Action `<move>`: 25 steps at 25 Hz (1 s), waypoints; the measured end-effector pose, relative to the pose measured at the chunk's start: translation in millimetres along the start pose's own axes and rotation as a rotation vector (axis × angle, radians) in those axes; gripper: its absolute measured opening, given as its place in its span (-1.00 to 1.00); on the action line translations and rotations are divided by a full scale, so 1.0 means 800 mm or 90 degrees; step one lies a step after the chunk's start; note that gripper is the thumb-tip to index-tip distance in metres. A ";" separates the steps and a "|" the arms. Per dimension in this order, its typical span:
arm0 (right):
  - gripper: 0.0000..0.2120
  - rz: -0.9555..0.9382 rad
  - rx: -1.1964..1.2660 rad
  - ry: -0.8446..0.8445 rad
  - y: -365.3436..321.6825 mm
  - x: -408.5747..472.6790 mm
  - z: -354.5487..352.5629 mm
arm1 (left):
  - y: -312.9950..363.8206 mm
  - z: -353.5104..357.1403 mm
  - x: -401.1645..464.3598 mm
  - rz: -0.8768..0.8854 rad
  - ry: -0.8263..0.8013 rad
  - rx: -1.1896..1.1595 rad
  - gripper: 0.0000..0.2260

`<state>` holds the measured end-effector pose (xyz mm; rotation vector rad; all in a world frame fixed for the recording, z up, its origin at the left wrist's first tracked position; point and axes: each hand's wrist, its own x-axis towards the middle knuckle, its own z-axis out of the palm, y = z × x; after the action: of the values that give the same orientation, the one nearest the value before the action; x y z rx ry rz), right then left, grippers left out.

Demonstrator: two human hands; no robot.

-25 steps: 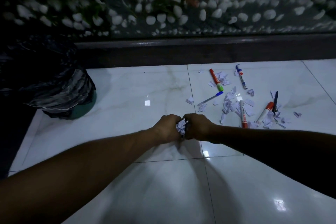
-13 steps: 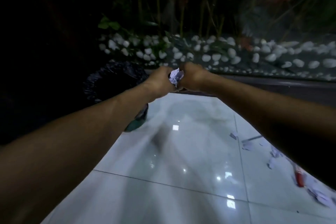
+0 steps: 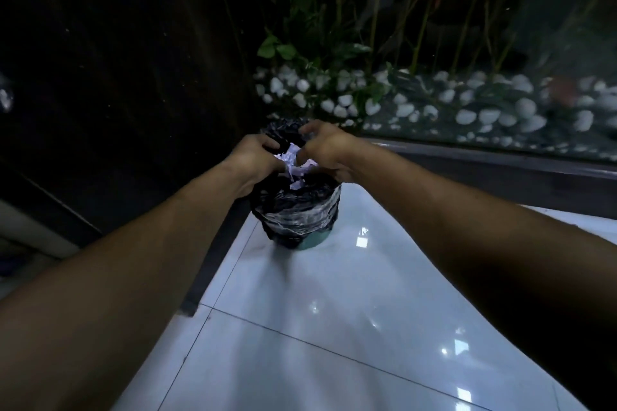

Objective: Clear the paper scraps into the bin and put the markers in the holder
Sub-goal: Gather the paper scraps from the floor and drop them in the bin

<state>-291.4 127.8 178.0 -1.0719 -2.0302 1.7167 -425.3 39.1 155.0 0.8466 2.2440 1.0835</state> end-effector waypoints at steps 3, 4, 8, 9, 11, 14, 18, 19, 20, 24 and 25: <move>-0.52 0.018 0.015 -0.011 0.006 0.004 0.003 | -0.005 -0.003 0.001 -0.046 -0.010 0.016 -0.47; -0.55 0.011 0.000 0.002 0.008 0.002 0.001 | -0.002 -0.001 -0.001 -0.048 -0.005 0.024 -0.46; -0.71 -0.018 0.022 0.062 0.011 -0.018 -0.028 | 0.028 0.013 -0.015 -0.016 0.015 0.004 -0.51; -0.74 -0.028 0.015 0.081 0.014 -0.025 -0.041 | 0.039 0.021 -0.022 0.004 0.014 0.001 -0.54; -0.78 -0.038 -0.035 0.130 0.026 -0.044 -0.079 | 0.063 0.044 -0.036 0.054 0.018 0.017 -0.64; -0.89 -0.017 -0.158 0.184 0.055 -0.094 -0.153 | 0.105 0.090 -0.066 0.151 0.008 0.059 -0.72; -0.94 0.103 -0.389 0.148 0.104 -0.185 -0.255 | 0.153 0.165 -0.106 0.242 -0.109 0.128 -0.51; -0.93 0.149 -0.410 0.121 0.114 -0.203 -0.277 | 0.161 0.183 -0.120 0.262 -0.143 0.146 -0.52; -0.93 0.187 -0.432 0.103 0.124 -0.220 -0.298 | 0.168 0.203 -0.134 0.283 -0.177 0.163 -0.53; -0.71 0.279 -0.493 0.054 0.163 -0.262 -0.355 | 0.183 0.274 -0.182 0.351 -0.294 0.243 -0.50; -0.69 0.288 -0.499 0.035 0.174 -0.269 -0.361 | 0.185 0.290 -0.190 0.368 -0.316 0.271 -0.49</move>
<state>89.0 195.3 176.1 -1.8986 -2.6408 0.9861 -121.8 118.9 172.5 1.7992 1.8561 0.5078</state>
